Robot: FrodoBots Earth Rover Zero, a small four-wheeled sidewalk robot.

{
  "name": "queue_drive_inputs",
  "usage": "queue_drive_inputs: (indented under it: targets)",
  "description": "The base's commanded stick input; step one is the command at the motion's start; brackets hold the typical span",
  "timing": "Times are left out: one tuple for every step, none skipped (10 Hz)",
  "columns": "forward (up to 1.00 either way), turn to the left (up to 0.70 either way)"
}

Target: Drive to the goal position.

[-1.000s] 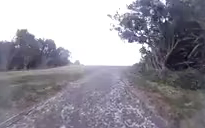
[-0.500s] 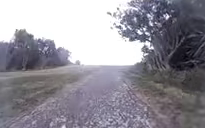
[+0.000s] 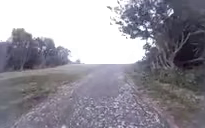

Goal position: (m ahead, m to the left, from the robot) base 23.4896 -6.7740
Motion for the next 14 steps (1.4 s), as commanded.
queue_drive_inputs:
  targets:
    - [0.69, -0.09]
    - [0.69, -0.08]
    - [0.69, -0.07]
    - [0.69, -0.08]
    - [0.69, -0.09]
    - [0.69, -0.09]
    - [0.69, -0.09]
    - [0.69, -0.09]
    - [0.69, -0.09]
    - [0.69, -0.09]
    - [0.69, -0.09]
    - [0.69, -0.09]
    - [0.69, -0.09]
    - [0.69, -0.09]
